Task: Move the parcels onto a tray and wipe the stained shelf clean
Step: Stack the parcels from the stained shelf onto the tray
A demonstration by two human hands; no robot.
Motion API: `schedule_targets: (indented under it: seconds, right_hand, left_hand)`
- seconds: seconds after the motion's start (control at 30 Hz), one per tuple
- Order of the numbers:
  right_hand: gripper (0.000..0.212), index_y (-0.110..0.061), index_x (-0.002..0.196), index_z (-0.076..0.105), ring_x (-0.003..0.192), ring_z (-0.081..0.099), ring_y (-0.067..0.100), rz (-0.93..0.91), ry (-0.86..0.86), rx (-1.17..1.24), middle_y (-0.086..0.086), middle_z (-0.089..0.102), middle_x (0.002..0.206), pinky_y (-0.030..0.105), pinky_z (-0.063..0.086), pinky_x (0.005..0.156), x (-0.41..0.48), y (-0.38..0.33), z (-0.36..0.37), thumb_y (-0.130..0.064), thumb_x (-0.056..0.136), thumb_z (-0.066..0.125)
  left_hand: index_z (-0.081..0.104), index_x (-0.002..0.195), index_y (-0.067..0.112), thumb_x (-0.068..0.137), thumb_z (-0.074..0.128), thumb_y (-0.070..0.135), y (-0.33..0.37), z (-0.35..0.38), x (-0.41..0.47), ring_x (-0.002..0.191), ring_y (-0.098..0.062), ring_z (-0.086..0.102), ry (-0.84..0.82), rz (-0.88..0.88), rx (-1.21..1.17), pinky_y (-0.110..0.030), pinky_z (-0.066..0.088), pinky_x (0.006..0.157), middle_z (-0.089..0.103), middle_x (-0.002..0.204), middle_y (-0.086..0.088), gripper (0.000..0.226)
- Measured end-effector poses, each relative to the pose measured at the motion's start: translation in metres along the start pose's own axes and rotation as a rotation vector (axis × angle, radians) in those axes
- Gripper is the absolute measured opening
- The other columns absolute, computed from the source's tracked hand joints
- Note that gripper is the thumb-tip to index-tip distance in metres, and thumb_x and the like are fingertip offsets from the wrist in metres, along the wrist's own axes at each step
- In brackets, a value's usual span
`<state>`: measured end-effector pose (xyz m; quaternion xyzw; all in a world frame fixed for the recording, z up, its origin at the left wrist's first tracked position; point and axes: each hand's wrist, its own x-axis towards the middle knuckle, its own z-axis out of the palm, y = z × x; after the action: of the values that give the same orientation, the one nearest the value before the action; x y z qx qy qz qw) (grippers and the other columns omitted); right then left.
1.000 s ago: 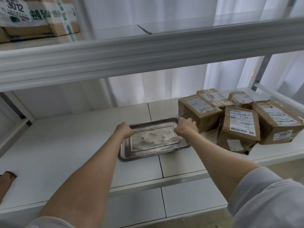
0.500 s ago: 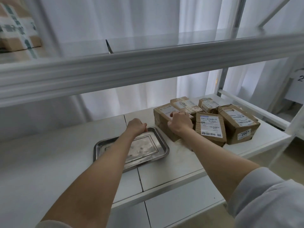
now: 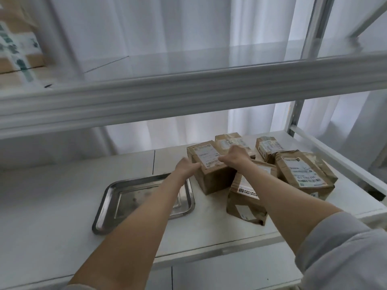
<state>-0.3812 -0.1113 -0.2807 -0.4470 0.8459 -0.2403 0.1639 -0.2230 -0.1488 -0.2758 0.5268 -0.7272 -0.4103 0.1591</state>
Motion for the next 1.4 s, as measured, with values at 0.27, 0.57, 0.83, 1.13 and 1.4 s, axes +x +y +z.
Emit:
schedule_targets:
  seconds: [0.27, 0.57, 0.83, 1.13, 1.4]
  right_hand:
    - [0.032, -0.014, 0.069, 0.044, 0.065, 0.046, 0.012, -0.054, -0.15, 0.059, 0.002, 0.049, 0.073, 0.018, 0.033, 0.05, 0.031, 0.011, 0.007, -0.03, 0.089, 0.063]
    - [0.028, -0.011, 0.067, 0.045, 0.065, 0.046, 0.013, -0.015, -0.165, 0.19, 0.002, 0.047, 0.07, 0.019, 0.035, 0.051, 0.045, 0.01, 0.014, -0.018, 0.089, 0.061]
    - [0.037, -0.013, 0.065, 0.046, 0.088, 0.053, 0.022, 0.08, -0.047, 0.406, 0.008, 0.056, 0.088, 0.026, 0.042, 0.063, 0.045, 0.0, 0.013, -0.034, 0.082, 0.073]
    - [0.032, -0.011, 0.093, 0.059, 0.084, 0.07, 0.019, 0.141, -0.062, 0.72, 0.007, 0.071, 0.095, 0.032, 0.059, 0.076, 0.032, -0.025, 0.01, -0.031, 0.077, 0.079]
    - [0.038, -0.008, 0.116, 0.05, 0.079, 0.069, 0.021, 0.079, -0.23, 0.836, 0.014, 0.067, 0.103, 0.03, 0.059, 0.067, 0.007, -0.055, 0.021, -0.004, 0.083, 0.07]
  left_hand:
    - [0.046, 0.137, 0.008, 0.09, 0.058, 0.038, 0.007, 0.03, 0.006, 0.119, -0.027, 0.05, -0.021, -0.145, -0.144, -0.031, 0.042, 0.095, 0.053, 0.135, -0.011, 0.057]
    - [0.046, 0.137, 0.011, 0.083, 0.063, 0.048, 0.008, 0.041, 0.015, 0.122, -0.027, 0.049, -0.011, -0.19, -0.338, -0.043, 0.041, 0.106, 0.056, 0.131, -0.007, 0.067]
    - [0.047, 0.134, 0.01, 0.093, 0.056, 0.028, 0.018, 0.022, 0.019, 0.107, -0.024, 0.054, 0.103, -0.084, -0.445, -0.04, 0.05, 0.089, 0.057, 0.126, -0.011, 0.047]
    - [0.037, 0.138, 0.011, 0.091, 0.06, 0.015, 0.001, -0.01, 0.021, 0.102, -0.02, 0.054, 0.169, -0.029, -0.464, -0.032, 0.052, 0.08, 0.055, 0.126, -0.009, 0.053]
    - [0.041, 0.134, 0.014, 0.086, 0.067, 0.023, -0.023, -0.048, 0.012, 0.097, -0.021, 0.061, 0.268, -0.066, -0.553, -0.026, 0.052, 0.065, 0.061, 0.123, -0.01, 0.056]
